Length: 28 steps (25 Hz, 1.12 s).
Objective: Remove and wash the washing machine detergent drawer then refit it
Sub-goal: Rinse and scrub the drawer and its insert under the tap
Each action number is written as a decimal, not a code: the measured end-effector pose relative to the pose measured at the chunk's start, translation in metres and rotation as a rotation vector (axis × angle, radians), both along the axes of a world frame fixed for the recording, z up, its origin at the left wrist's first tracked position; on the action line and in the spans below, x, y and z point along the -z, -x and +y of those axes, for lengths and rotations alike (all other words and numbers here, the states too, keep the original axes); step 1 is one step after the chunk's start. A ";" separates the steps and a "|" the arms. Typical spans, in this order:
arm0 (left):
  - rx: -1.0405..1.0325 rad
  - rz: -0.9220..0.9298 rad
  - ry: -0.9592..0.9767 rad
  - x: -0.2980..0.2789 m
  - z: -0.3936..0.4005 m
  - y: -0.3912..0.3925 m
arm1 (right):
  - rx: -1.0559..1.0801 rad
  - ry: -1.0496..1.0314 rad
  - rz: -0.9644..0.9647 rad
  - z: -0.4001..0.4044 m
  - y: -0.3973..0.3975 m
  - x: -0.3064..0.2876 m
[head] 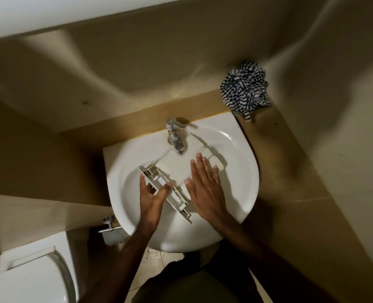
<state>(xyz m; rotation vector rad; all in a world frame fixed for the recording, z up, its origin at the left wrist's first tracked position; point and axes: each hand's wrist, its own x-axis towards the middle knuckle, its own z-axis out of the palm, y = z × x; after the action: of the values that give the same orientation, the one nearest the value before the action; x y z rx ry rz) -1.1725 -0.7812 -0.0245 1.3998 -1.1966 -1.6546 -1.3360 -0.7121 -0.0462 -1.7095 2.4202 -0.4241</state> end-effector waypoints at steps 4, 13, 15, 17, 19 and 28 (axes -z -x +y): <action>-0.004 -0.025 -0.006 -0.002 -0.001 0.005 | 0.216 -0.171 -0.169 -0.032 0.025 -0.014; 0.026 -0.047 0.025 -0.003 -0.007 0.003 | 0.227 -0.092 -0.119 -0.008 -0.011 0.003; 0.019 -0.051 0.029 -0.002 -0.009 0.002 | 0.238 -0.032 -0.140 -0.007 -0.013 0.005; 0.022 -0.053 0.022 -0.002 -0.010 0.002 | 0.226 0.043 -0.123 -0.004 -0.007 0.009; 0.021 -0.048 0.014 -0.001 -0.010 0.001 | 0.337 0.080 -0.222 -0.013 0.010 0.009; 0.018 -0.059 -0.022 0.000 -0.009 0.002 | 0.503 0.331 -1.008 -0.038 0.049 0.016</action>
<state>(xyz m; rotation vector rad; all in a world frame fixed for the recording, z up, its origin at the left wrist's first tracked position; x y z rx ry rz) -1.1748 -0.7904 -0.0247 1.4641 -1.2306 -1.6538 -1.3851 -0.7502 -0.0623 -0.5958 1.9666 -1.3962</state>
